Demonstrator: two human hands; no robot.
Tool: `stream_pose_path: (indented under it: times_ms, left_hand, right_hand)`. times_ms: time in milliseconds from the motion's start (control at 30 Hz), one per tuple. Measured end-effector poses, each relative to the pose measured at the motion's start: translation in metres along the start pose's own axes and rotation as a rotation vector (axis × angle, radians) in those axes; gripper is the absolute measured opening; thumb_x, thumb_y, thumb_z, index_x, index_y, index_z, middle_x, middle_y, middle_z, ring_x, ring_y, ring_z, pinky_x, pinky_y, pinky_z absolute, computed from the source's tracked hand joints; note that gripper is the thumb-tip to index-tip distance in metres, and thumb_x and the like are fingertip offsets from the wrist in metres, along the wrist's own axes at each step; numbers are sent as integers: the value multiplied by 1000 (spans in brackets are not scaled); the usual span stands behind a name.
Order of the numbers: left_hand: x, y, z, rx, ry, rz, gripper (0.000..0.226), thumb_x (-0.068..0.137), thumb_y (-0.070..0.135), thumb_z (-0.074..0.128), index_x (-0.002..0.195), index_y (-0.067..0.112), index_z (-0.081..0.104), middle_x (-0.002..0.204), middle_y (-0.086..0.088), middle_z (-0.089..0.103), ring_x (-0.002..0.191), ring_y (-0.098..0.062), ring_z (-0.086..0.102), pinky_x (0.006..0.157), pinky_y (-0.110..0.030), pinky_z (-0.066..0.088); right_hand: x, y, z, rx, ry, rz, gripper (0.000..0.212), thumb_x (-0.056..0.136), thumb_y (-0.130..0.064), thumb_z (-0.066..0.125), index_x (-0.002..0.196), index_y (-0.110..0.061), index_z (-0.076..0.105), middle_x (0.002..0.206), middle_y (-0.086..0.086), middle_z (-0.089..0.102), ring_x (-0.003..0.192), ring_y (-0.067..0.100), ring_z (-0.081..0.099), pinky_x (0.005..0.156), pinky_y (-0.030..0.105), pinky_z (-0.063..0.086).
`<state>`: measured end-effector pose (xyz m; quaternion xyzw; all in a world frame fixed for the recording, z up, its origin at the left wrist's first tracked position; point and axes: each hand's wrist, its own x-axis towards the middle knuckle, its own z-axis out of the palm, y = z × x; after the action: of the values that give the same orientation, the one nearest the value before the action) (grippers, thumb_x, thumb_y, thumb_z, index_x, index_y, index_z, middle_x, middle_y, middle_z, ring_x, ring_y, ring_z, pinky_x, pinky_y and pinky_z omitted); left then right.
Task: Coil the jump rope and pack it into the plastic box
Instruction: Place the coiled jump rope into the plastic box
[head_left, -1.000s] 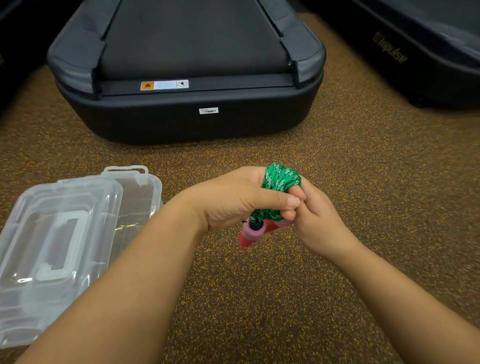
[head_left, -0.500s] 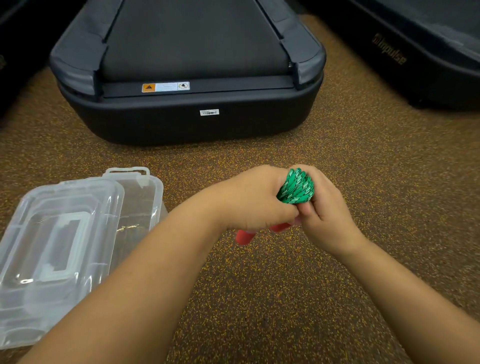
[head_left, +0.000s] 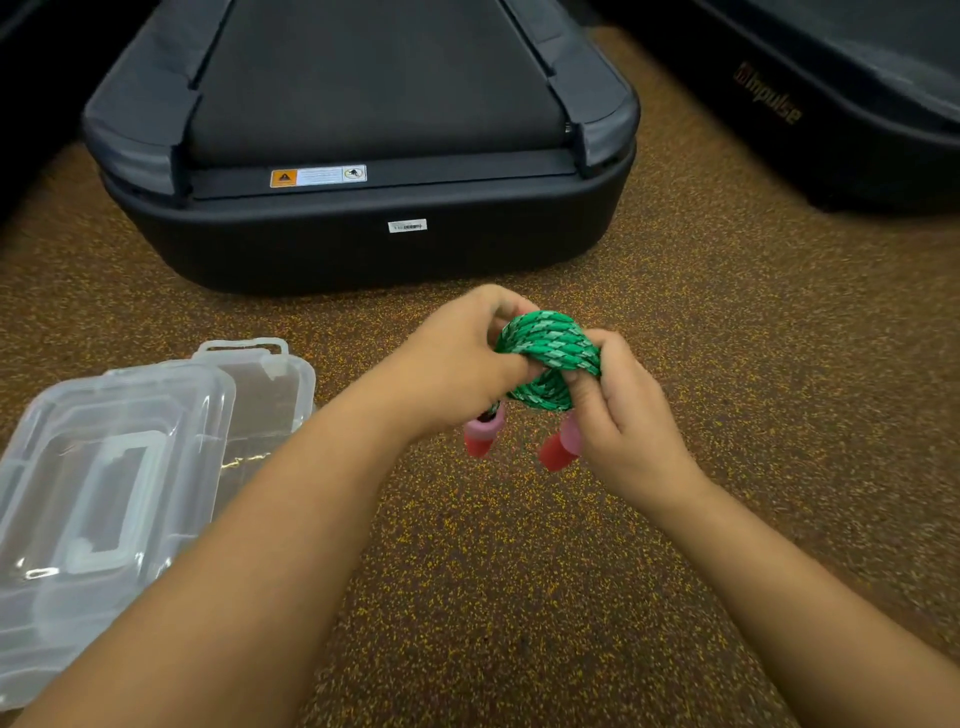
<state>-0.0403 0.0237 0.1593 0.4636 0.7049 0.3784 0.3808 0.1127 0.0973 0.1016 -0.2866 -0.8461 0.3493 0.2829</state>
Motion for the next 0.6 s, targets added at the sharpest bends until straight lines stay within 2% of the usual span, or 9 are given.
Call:
stream_pose_path:
  times_ms: [33,100,167,233,300,400,467,533,600]
  left_hand:
    - [1,0,0,-35,24,-2,37,81,10,71,113,23,58,100,-2,68,92,-14,68,84,-38,56]
    - [3,1,1,-91,46,-4,42,80,8,72,117,22,61,95,0,70,85,-9,68,76,-28,56]
    - [3,1,3,-126,67,8,35,82,7,70,111,26,66,87,7,71,71,3,64,62,-14,47]
    - [3,1,7,-171,93,17,30,83,5,67,102,29,70,79,10,70,57,9,58,52,-8,41]
    - [5,0,10,-213,119,11,30,84,5,66,95,33,70,78,9,71,60,5,60,55,-13,42]
    - [5,1,13,-267,138,-3,29,85,5,66,95,32,72,88,2,75,81,-12,69,68,-28,50]
    - [4,1,15,-291,155,-3,30,84,3,65,96,30,72,90,-2,75,85,-17,70,72,-30,53]
    - [2,1,18,-311,176,-13,30,84,2,65,101,26,72,90,-2,75,83,-16,70,71,-28,54]
    - [-1,1,18,-329,196,-30,30,84,1,65,105,21,71,91,-4,75,85,-17,70,76,-33,55]
  right_hand:
    - [0,0,0,38,7,21,20,97,-23,40,113,-17,49,82,-15,55,69,-4,53,59,9,37]
    - [-1,-2,0,157,37,72,15,99,-20,41,112,-19,50,75,0,61,59,10,54,54,19,42]
    - [1,-6,1,296,55,112,21,99,-20,42,118,-21,51,88,12,65,68,23,57,66,36,49]
    - [3,-10,3,372,62,116,31,97,-19,41,127,-24,49,100,-1,64,81,15,58,75,35,50]
    - [5,-13,4,420,73,127,38,96,-19,40,133,-25,44,115,-11,59,99,2,57,90,24,48]
    - [6,-16,6,447,148,129,47,93,-40,39,136,-23,41,130,-3,54,118,6,53,101,26,42]
    - [7,-19,9,419,200,137,50,92,-49,37,133,-23,45,130,-1,55,119,9,54,102,32,44]
    - [11,-23,12,400,258,153,39,95,-45,40,125,-23,53,120,-4,61,112,9,58,97,37,48]
    - [15,-26,16,380,301,161,29,96,-39,44,116,-22,57,107,-10,64,102,6,60,91,36,50]
